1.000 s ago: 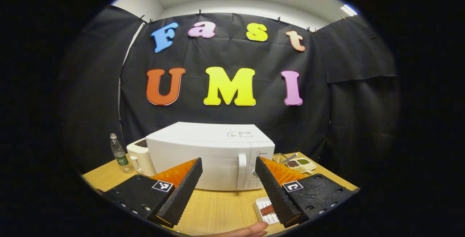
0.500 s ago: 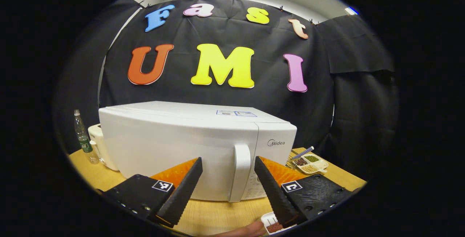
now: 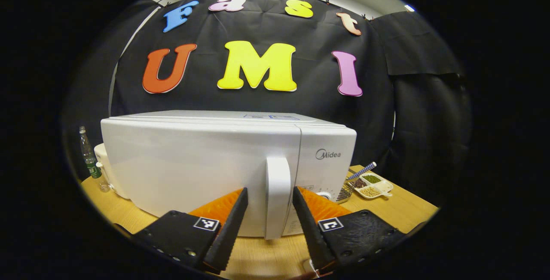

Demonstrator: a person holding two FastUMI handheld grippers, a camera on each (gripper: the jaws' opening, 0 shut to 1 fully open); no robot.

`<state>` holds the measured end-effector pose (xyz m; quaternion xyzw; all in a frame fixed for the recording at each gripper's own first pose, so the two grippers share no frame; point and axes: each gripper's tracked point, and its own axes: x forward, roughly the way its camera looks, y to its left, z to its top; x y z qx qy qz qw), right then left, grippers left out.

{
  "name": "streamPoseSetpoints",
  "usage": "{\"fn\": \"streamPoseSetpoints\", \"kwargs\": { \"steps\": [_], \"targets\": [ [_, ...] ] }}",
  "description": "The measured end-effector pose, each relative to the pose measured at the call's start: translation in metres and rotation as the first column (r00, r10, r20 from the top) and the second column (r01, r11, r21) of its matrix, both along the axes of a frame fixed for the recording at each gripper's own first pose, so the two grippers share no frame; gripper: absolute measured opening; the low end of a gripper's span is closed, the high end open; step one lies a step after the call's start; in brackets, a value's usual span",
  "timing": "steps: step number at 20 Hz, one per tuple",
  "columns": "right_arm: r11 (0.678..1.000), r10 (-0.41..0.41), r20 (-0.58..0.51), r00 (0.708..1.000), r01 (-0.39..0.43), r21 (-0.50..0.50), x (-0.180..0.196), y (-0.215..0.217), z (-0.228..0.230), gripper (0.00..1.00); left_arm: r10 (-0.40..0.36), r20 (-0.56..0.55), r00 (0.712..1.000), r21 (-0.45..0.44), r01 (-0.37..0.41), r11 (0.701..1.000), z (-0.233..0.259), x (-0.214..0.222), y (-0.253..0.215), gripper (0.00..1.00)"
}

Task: Open the microwave oven with the left hand, put the food in, and close the microwave oven.

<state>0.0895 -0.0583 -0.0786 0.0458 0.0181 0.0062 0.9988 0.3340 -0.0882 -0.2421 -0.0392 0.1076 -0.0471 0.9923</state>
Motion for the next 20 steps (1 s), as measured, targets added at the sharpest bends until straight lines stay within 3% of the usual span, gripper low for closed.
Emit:
{"fn": "streamPoseSetpoints", "kwargs": {
  "steps": [1,2,3,4,5,6,7,8,9,10,11,12,14,17,20],
  "targets": [
    [1.000,-0.002,-0.009,1.000,0.002,-0.006,0.001,-0.001,-0.002,1.00,0.014,0.004,1.000,0.004,-0.014,1.000,0.000,0.002,0.000,0.58],
    [1.000,-0.004,-0.018,1.000,0.004,-0.010,0.003,-0.001,-0.006,1.00,-0.021,0.012,1.000,-0.013,0.021,1.000,0.004,0.000,-0.009,0.57],
    [1.000,-0.001,-0.027,1.000,0.001,-0.011,0.002,-0.001,-0.009,1.00,0.002,0.002,1.000,0.003,-0.002,1.000,0.000,0.006,-0.011,0.47],
    [1.000,0.002,-0.034,0.999,-0.003,-0.010,0.001,0.000,-0.011,1.00,0.016,0.012,1.000,0.022,-0.016,1.000,0.003,0.006,-0.010,0.20],
    [1.000,0.004,-0.043,0.999,-0.004,-0.008,0.000,-0.001,-0.013,1.00,0.022,0.006,1.000,0.030,-0.022,0.999,0.001,0.003,-0.009,0.12],
    [1.000,0.004,-0.051,0.999,-0.004,-0.007,0.000,-0.002,-0.014,1.00,0.028,0.009,1.000,0.021,-0.028,0.999,-0.002,0.008,-0.008,0.12],
    [1.000,0.003,-0.058,0.998,-0.003,-0.007,-0.002,-0.004,-0.016,1.00,0.025,-0.001,1.000,0.006,-0.025,1.000,-0.001,0.002,-0.010,0.03],
    [1.000,0.000,-0.062,0.998,-0.001,-0.009,-0.003,-0.006,-0.018,1.00,0.022,-0.011,1.000,0.003,-0.022,1.000,-0.002,0.001,-0.011,0.03],
    [1.000,-0.005,-0.063,0.998,0.004,-0.012,-0.005,-0.008,-0.017,0.91,0.023,-0.011,1.000,0.001,-0.023,1.000,-0.002,0.000,-0.010,0.04],
    [1.000,-0.012,-0.063,0.998,0.011,-0.014,-0.006,-0.011,-0.017,1.00,0.020,-0.021,1.000,0.006,-0.020,1.000,-0.003,0.000,-0.010,0.04],
    [1.000,-0.018,-0.064,0.998,0.017,-0.016,-0.007,-0.014,-0.017,0.91,0.015,-0.029,0.999,0.002,-0.015,1.000,-0.005,-0.002,-0.010,0.04],
    [1.000,-0.021,-0.063,0.998,0.020,-0.018,-0.010,-0.015,-0.016,1.00,0.012,-0.009,1.000,-0.005,-0.013,1.000,-0.002,-0.002,-0.010,0.04],
    [1.000,-0.022,-0.068,0.997,0.021,-0.022,-0.014,-0.014,-0.014,1.00,0.004,0.010,1.000,0.034,-0.004,0.999,-0.002,-0.002,-0.010,0.02],
    [1.000,-0.005,-0.045,0.999,0.004,-0.030,-0.020,-0.007,-0.007,1.00,0.008,0.031,0.999,0.021,-0.009,1.000,0.003,-0.018,-0.006,0.02],
    [1.000,0.006,-0.042,0.999,-0.007,-0.023,-0.023,-0.002,-0.007,1.00,-0.061,0.028,0.998,0.015,0.061,0.998,0.002,-0.038,-0.004,0.02]
  ]
}}
